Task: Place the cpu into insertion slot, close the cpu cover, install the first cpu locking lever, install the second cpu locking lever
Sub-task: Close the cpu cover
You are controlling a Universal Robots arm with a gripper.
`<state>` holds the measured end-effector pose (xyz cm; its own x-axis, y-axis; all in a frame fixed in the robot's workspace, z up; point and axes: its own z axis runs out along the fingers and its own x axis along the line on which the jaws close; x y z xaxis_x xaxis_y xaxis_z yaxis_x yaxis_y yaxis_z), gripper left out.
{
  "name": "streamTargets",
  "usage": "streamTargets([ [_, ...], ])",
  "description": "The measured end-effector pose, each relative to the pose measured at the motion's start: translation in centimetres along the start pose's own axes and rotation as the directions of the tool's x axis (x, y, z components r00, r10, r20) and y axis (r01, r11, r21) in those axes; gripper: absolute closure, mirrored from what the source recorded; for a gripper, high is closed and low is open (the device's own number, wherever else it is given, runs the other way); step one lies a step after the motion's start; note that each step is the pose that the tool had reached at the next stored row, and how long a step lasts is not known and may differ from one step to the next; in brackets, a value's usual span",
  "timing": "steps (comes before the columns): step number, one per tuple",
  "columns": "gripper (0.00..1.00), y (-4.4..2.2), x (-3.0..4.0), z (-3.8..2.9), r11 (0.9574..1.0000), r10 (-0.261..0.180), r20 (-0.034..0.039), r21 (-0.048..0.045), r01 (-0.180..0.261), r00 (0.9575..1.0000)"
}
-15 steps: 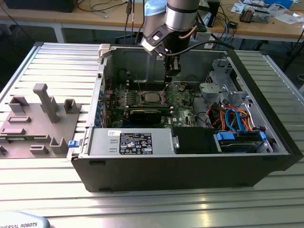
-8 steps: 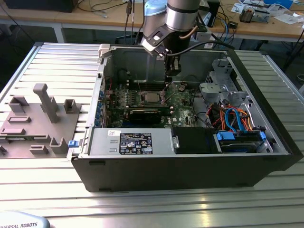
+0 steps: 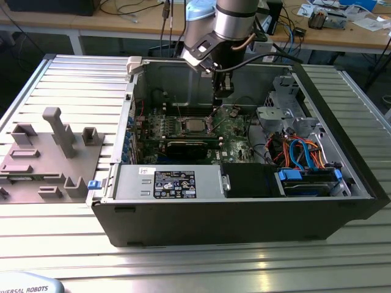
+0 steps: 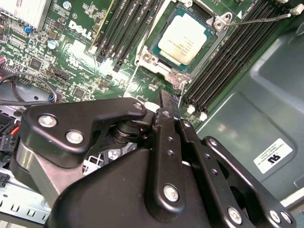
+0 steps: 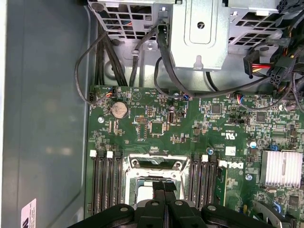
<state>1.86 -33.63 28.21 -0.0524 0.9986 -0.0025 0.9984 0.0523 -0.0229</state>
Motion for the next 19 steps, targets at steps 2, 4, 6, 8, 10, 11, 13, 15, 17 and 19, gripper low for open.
streamTargets([
  [2, 0.89, 0.04, 0.00, 0.01, 1.0000, 0.000, 0.0000, 0.0000, 0.000, 1.0000],
  [4, 0.89, 0.07, 0.00, 0.01, 1.0000, 0.000, 0.0000, 0.0000, 0.000, 1.0000],
  [6, 0.89, 0.09, 0.00, 0.02, 1.0000, 0.000, 0.0000, 0.0000, 0.000, 1.0000],
  [8, 0.89, 0.15, -0.01, 0.03, 1.0000, 0.000, 0.0001, 0.0000, 0.000, 1.0000],
  [10, 0.89, 0.18, -0.01, 0.04, 1.0000, 0.000, 0.0000, 0.0000, 0.000, 1.0000],
  [11, 0.89, 0.21, -0.01, 0.04, 1.0000, 0.000, 0.0001, 0.0000, 0.000, 1.0000],
  [13, 0.89, 0.23, -0.01, 0.05, 1.0000, 0.000, 0.0000, 0.0000, 0.000, 1.0000],
  [15, 0.89, 0.25, -0.01, 0.06, 1.0000, 0.000, 0.0000, 0.0000, 0.000, 1.0000],
  [17, 0.89, 0.30, -0.01, 0.07, 1.0000, 0.000, 0.0000, 0.0000, 0.000, 1.0000],
  [19, 0.89, 0.34, -0.02, 0.08, 1.0000, 0.000, 0.0001, 0.0000, 0.000, 1.0000],
])
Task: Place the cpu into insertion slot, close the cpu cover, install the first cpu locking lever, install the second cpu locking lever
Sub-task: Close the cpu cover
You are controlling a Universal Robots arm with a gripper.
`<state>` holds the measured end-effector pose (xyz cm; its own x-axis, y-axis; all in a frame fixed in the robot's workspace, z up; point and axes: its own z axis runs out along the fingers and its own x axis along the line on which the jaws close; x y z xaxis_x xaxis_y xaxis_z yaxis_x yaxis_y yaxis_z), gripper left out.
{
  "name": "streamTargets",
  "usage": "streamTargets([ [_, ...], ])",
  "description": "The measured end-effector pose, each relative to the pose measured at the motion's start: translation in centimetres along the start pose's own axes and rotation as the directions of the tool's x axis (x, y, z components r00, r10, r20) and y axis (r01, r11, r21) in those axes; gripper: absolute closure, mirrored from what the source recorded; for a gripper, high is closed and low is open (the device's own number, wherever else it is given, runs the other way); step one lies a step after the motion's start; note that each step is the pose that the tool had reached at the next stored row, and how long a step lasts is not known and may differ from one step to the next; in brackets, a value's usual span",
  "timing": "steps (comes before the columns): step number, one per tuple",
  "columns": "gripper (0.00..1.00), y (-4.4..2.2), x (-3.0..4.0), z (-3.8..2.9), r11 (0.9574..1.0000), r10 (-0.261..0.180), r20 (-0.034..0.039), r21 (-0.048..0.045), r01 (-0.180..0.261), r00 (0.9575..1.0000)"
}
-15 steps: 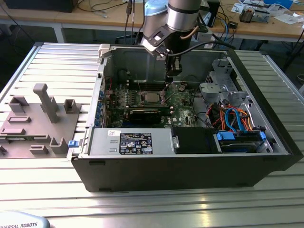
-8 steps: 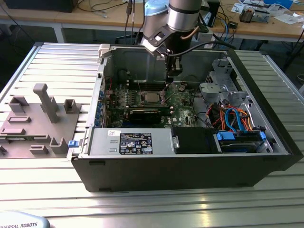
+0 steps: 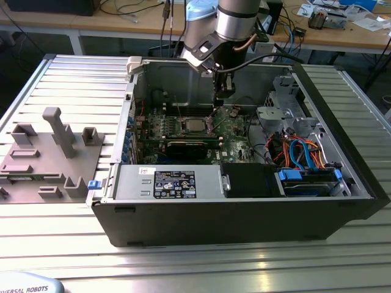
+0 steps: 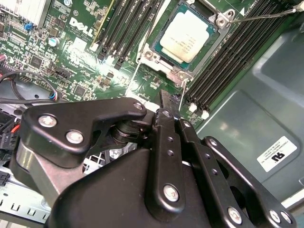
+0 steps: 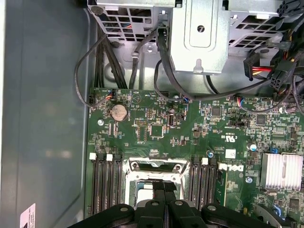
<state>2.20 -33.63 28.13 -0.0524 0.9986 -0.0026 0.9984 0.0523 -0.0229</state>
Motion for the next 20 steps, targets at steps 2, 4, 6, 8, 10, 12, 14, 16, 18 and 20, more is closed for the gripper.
streamTargets([
  [2, 0.89, 0.02, 0.00, 0.01, 1.0000, 0.000, 0.0000, 0.0000, 0.000, 1.0000],
  [4, 0.89, 0.07, 0.00, 0.02, 1.0000, 0.000, 0.0000, 0.0000, 0.000, 1.0000],
  [6, 0.89, 0.10, 0.00, 0.03, 1.0000, 0.000, -0.0001, 0.0000, 0.000, 1.0000],
  [8, 0.89, 0.14, -0.01, 0.04, 1.0000, 0.000, 0.0000, 0.0000, 0.000, 1.0000],
  [10, 0.89, 0.18, -0.01, 0.05, 1.0000, 0.000, 0.0000, 0.0000, 0.000, 1.0000],
  [12, 0.89, 0.34, -0.02, 0.10, 1.0000, 0.000, 0.0000, 0.0000, 0.000, 1.0000],
  [14, 0.89, 0.47, -0.02, 0.14, 1.0000, 0.000, 0.0001, 0.0000, 0.000, 1.0000],
  [16, 0.89, 0.52, -0.03, 0.16, 1.0000, 0.000, 0.0002, 0.0000, 0.000, 1.0000],
  [18, 0.89, 0.54, -0.03, 0.16, 1.0000, 0.000, 0.0002, -0.0001, 0.000, 1.0000],
  [20, 0.89, 0.57, -0.03, 0.17, 1.0000, 0.000, 0.0002, 0.0000, 0.000, 1.0000],
])
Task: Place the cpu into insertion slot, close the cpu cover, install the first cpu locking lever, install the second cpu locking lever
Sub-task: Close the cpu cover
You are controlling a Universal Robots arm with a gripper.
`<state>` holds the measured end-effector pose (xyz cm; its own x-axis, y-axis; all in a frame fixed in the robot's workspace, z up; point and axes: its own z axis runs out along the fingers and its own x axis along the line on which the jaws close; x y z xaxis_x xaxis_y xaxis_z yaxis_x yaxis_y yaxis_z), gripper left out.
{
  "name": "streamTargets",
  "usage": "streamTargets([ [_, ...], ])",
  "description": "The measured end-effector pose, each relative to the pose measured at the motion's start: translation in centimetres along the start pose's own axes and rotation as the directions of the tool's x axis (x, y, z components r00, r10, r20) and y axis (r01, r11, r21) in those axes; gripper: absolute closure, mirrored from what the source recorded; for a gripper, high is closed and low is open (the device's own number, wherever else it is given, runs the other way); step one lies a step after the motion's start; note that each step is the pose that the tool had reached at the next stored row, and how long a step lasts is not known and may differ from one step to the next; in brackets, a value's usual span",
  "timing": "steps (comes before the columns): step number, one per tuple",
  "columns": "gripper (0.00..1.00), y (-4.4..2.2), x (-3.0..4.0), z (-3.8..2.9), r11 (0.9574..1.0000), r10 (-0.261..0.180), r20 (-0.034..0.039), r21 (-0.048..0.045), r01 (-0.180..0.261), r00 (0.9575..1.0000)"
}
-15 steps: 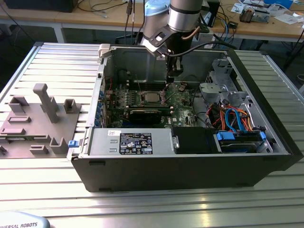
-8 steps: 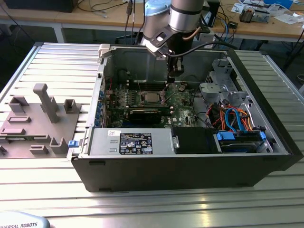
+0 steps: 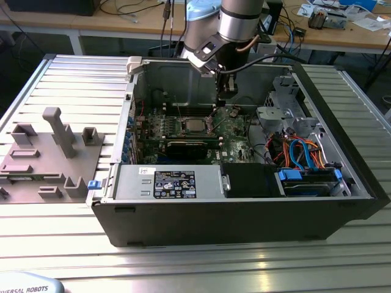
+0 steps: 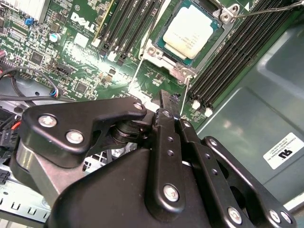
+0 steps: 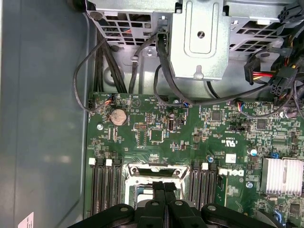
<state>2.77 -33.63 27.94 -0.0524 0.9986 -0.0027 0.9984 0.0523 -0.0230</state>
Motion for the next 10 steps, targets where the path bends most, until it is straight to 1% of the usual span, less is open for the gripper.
streamTargets([
  [10, 0.89, 0.23, -0.01, 0.06, 1.0000, 0.000, 0.0001, 0.0000, 0.000, 1.0000],
])
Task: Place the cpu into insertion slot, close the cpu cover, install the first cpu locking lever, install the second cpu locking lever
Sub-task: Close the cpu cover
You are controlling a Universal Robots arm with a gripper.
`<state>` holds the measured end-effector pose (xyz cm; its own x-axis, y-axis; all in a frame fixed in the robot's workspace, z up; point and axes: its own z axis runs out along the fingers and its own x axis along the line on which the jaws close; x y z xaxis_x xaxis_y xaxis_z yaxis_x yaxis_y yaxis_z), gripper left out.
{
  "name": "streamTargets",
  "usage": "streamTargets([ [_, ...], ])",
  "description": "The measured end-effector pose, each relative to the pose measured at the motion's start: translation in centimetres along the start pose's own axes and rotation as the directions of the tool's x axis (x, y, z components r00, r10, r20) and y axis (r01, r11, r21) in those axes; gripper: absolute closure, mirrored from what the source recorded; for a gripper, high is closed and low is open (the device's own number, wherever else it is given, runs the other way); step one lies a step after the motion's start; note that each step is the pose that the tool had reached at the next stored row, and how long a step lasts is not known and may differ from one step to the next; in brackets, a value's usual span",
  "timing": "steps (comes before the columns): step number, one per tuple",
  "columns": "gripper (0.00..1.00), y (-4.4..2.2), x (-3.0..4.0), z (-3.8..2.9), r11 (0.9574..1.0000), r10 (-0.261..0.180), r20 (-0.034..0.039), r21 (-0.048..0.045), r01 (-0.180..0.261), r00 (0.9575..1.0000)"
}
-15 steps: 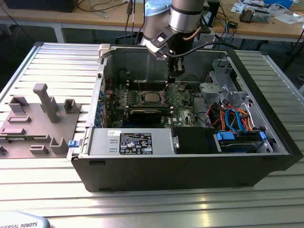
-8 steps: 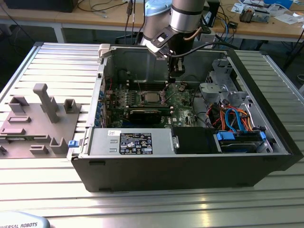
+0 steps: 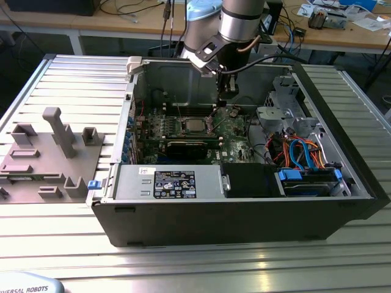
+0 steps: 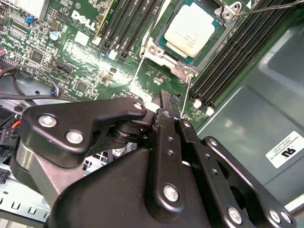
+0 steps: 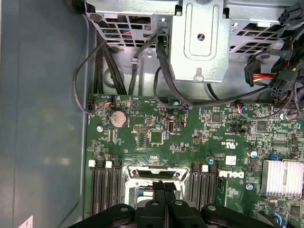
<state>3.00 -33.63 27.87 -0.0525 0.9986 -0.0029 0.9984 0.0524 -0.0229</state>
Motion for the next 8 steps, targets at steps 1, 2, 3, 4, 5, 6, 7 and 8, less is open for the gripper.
streamTargets([
  [1, 0.89, 0.01, 0.00, 0.00, 1.0000, 0.000, 0.0000, -0.0001, 0.000, 1.0000],
  [2, 0.89, 0.02, 0.00, 0.01, 1.0000, 0.000, 0.0000, 0.0000, 0.000, 1.0000],
  [3, 0.89, 0.04, 0.00, 0.01, 1.0000, 0.000, 0.0000, 0.0000, 0.000, 1.0000],
  [4, 0.89, 0.06, 0.00, 0.02, 1.0000, 0.000, 0.0000, 0.0000, 0.000, 1.0000],
  [5, 0.89, 0.08, 0.00, 0.02, 1.0000, 0.000, 0.0000, 0.0000, 0.000, 1.0000],
  [6, 0.89, 0.10, 0.00, 0.02, 1.0000, 0.000, 0.0001, 0.0000, 0.000, 1.0000],
  [7, 0.89, 0.12, -0.01, 0.03, 1.0000, 0.000, 0.0000, 0.0000, 0.000, 1.0000],
  [8, 0.89, 0.13, -0.01, 0.03, 1.0000, 0.000, 0.0001, 0.0000, 0.000, 1.0000],
])
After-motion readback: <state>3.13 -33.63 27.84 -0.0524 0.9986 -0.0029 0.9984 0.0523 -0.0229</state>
